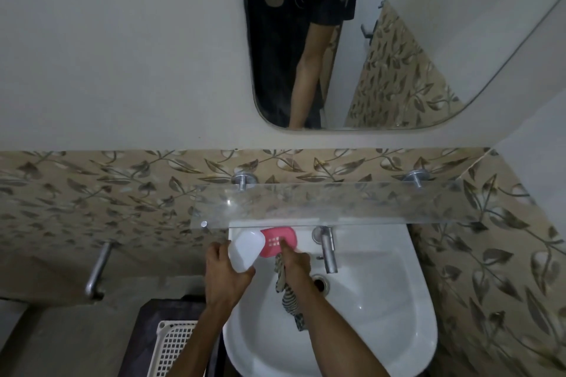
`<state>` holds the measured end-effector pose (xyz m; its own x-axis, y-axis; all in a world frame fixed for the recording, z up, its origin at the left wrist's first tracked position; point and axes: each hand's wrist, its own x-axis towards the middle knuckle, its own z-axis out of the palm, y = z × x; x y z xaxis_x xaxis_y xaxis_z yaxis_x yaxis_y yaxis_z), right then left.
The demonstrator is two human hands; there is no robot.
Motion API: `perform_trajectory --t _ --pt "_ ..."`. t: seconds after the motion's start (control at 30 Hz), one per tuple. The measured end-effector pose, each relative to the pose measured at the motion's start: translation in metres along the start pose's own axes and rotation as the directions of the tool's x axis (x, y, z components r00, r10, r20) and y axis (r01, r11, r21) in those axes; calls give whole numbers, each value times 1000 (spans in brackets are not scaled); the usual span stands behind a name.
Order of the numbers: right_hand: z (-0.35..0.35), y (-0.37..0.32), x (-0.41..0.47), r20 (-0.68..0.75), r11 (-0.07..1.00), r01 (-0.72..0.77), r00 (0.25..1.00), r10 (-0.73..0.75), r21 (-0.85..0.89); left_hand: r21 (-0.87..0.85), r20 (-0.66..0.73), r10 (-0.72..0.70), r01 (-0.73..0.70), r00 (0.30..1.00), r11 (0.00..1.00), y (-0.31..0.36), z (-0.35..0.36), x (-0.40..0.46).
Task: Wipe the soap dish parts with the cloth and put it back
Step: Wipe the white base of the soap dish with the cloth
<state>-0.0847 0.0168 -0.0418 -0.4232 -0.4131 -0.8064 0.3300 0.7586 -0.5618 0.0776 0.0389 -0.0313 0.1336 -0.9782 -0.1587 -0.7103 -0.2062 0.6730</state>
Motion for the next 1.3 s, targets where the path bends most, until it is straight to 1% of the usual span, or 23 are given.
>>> perform_trajectory --t 0.07,0.1,0.2,0.27,0.37,0.47,0.53,0.6,0.73,0.8,0.87,0.97,1.03,1.07,1.13,1.17,1.23,1.3 --pt "-5 -1 -1 7 999 -17 1000 17 35 -9 -16 -2 1 1000 1000 2 1 -3" --pt "-9 -3 -2 32 996 -32 999 29 80 -15 -22 -8 7 1000 1000 4 1 -4" --pt "-24 -11 -15 208 951 -77 978 13 300 -37 -37 -23 22 999 999 12 2 -9" --pt "-36 -16 -27 262 928 -68 964 -33 365 -72 -41 -15 12 999 997 17 2 -13" --pt "-54 -24 -45 262 944 25 958 -117 330 -137 -17 8 -10 1000 991 32 3 -27" --pt "-64 -32 -65 237 928 146 942 -236 343 -283 -1 64 -62 998 957 52 2 -47" --pt "-71 -33 -71 229 918 227 923 -310 325 -369 -40 97 -105 994 924 64 0 -59" --pt "-78 -33 -76 218 909 274 911 -351 315 -403 -93 127 -154 987 902 73 0 -65" --pt "-90 -29 -81 223 895 251 911 -347 370 -448 -193 242 -305 951 841 88 6 -75" --pt "-95 -25 -81 198 889 267 913 -357 372 -466 -205 296 -359 933 808 93 12 -81" --pt "-102 -20 -85 203 884 279 906 -372 376 -478 -206 329 -388 922 788 99 17 -88" --pt "-109 -15 -87 241 893 248 904 -352 375 -504 -204 339 -396 918 768 107 20 -99" --pt "-116 -15 -88 258 905 263 898 -356 334 -550 -162 325 -359 932 754 111 20 -107" --pt "-119 -16 -88 264 910 279 893 -363 308 -610 -124 300 -311 946 729 112 16 -112" --pt "-125 -19 -89 281 912 298 883 -375 283 -785 -17 241 -162 970 598 117 8 -117" --pt "-127 -19 -90 288 910 302 878 -381 284 -843 36 207 -81 978 532 121 3 -118" --pt "-127 -20 -97 283 900 341 865 -413 273 -908 157 136 89 978 410 131 -4 -118" --pt "-122 -17 -104 279 879 415 837 -470 236 -922 335 80 309 939 235 141 -9 -116"
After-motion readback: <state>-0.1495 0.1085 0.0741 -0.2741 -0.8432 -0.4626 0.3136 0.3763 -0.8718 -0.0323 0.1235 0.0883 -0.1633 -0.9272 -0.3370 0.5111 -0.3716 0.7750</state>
